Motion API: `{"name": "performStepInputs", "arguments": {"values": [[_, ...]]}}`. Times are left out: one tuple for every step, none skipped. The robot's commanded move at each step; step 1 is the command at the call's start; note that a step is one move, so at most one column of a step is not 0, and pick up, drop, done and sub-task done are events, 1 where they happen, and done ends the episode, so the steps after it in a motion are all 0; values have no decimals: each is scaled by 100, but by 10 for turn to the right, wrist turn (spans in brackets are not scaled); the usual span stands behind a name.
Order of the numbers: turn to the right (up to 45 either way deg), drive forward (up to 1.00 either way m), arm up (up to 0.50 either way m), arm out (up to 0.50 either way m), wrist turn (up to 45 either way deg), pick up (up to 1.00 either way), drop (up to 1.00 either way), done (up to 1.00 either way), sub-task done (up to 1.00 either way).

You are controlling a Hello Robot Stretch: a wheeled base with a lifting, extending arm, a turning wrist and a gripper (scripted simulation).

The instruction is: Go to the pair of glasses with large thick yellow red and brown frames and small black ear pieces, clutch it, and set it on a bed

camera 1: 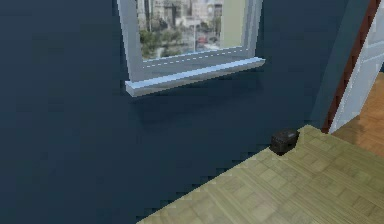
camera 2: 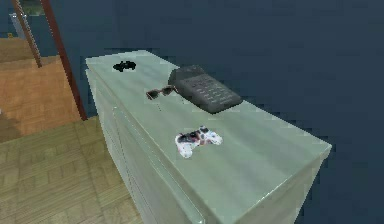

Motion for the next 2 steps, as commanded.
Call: {"name": "performStepInputs", "arguments": {"values": [[0,0,38,0,0,0,0,0,0],[0,0,0,50,0,0,0,0,0]]}}
